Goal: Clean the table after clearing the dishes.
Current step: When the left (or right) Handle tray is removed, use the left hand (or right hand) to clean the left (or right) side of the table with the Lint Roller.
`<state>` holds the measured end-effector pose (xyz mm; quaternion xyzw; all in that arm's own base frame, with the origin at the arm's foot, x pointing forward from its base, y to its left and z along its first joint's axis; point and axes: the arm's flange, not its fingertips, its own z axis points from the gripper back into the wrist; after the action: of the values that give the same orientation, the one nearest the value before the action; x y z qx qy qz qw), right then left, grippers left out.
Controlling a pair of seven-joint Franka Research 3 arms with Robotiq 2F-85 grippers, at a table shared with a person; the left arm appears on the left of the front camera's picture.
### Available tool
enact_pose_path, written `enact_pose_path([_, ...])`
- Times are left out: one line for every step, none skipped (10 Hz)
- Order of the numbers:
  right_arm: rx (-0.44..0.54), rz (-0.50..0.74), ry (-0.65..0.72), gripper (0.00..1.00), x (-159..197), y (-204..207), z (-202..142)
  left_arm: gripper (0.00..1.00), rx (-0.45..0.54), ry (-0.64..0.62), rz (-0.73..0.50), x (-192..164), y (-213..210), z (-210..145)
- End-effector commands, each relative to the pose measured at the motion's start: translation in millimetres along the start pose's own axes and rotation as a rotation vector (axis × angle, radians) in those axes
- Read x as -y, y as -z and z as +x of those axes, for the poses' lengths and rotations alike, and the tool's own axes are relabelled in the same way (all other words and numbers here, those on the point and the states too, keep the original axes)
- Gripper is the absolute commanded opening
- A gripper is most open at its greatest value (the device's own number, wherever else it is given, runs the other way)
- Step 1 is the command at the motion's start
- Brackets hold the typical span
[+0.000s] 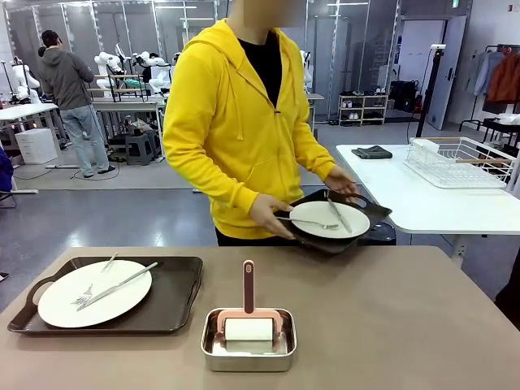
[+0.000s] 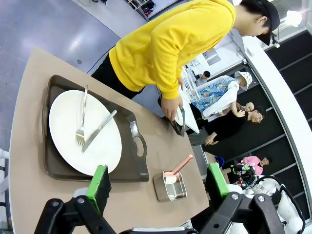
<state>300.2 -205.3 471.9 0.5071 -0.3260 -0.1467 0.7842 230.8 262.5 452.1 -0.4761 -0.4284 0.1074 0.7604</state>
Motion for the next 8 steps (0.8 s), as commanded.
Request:
enact_pose_path([0.004,0.013,-0.008,1.0,-1.1,0.1,0.1,1.0,0.009,0.007,-0.004,-0.4,-3.4,-0.6])
enact_pose_path([0.004,0.013,-0.008,1.0,-1.1,0.1,0.1,1.0,0.009,0.007,-0.004,-0.4,-3.4,-0.6])
enact_pose_path([0.004,0.013,-0.008,1.0,-1.1,0.1,0.1,1.0,0.009,0.007,-0.004,-0.4,-3.4,-0.6])
enact_pose_path([0.004,0.013,-0.008,1.0,-1.1,0.1,0.1,1.0,0.009,0.007,-0.004,-0.4,-3.4,-0.6])
enact_pose_path([0.004,0.013,-0.008,1.0,-1.1,0.1,0.1,1.0,0.009,0.007,-0.004,-0.4,-3.4,-0.6])
enact_pose_path([0.004,0.013,-0.008,1.0,-1.1,0.1,0.1,1.0,0.009,0.007,-0.004,-0.4,-3.4,-0.6])
enact_pose_path([0.004,0.013,-0.008,1.0,-1.1,0.1,0.1,1.0,0.009,0.007,-0.004,-0.4,-3.4,-0.6])
enact_pose_path([0.004,0.013,-0.008,1.0,-1.1,0.1,0.1,1.0,0.009,0.007,-0.004,-0.4,-3.4,-0.6])
